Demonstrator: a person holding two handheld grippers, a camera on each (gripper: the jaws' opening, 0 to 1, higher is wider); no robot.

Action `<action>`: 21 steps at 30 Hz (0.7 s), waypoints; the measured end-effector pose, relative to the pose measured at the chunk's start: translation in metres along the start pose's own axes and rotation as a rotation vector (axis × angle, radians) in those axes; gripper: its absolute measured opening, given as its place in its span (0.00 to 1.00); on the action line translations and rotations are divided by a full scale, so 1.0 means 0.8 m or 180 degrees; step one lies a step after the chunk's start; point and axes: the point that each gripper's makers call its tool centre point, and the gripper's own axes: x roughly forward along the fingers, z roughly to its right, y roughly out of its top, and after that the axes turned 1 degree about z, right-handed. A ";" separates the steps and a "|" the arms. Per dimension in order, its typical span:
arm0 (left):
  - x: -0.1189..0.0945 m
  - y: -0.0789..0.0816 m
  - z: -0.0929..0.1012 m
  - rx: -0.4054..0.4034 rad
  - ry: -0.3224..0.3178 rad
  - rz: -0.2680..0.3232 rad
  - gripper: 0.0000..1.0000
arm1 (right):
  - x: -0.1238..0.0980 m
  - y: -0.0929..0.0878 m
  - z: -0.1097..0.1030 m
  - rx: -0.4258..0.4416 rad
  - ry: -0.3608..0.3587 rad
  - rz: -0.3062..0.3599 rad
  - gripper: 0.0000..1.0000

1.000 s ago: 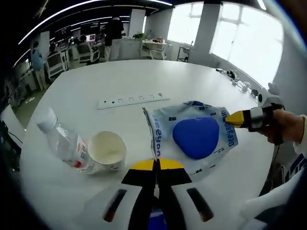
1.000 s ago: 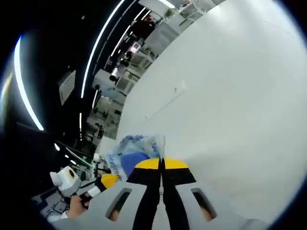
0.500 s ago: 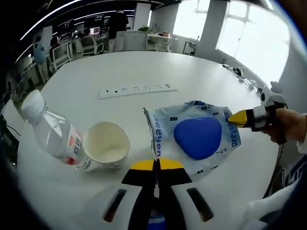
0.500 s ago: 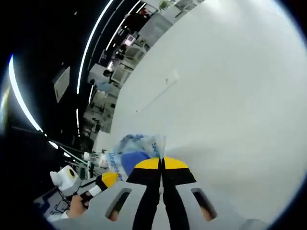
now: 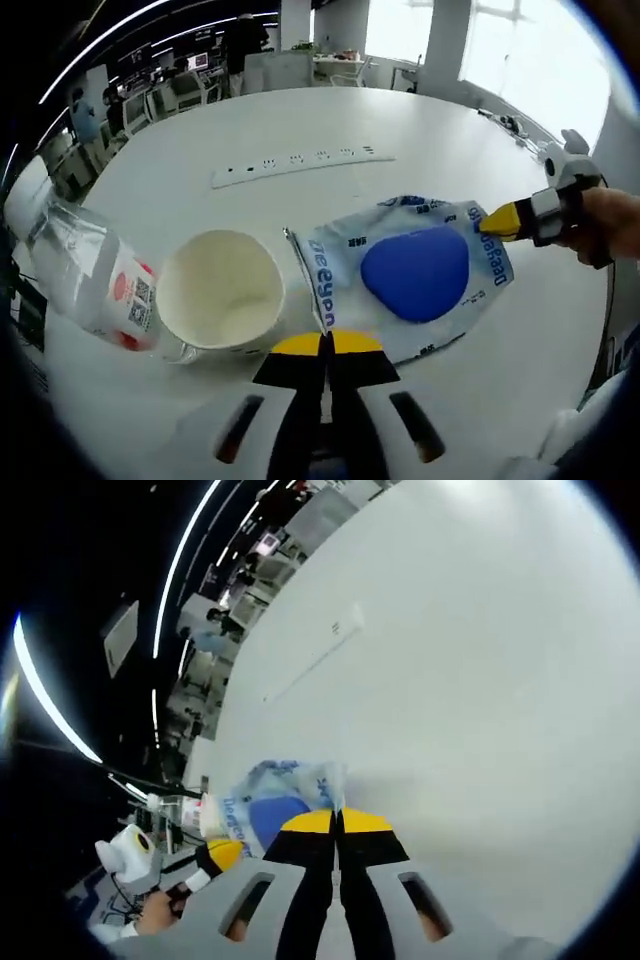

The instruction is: Arrange the tabletop items into an orderly group along one side of the table until the central work area is clear of visible clutter.

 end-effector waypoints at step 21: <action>0.027 -0.018 -0.017 0.0173 0.0381 -0.0054 0.00 | 0.026 -0.008 0.016 -0.0107 0.0114 -0.0101 0.00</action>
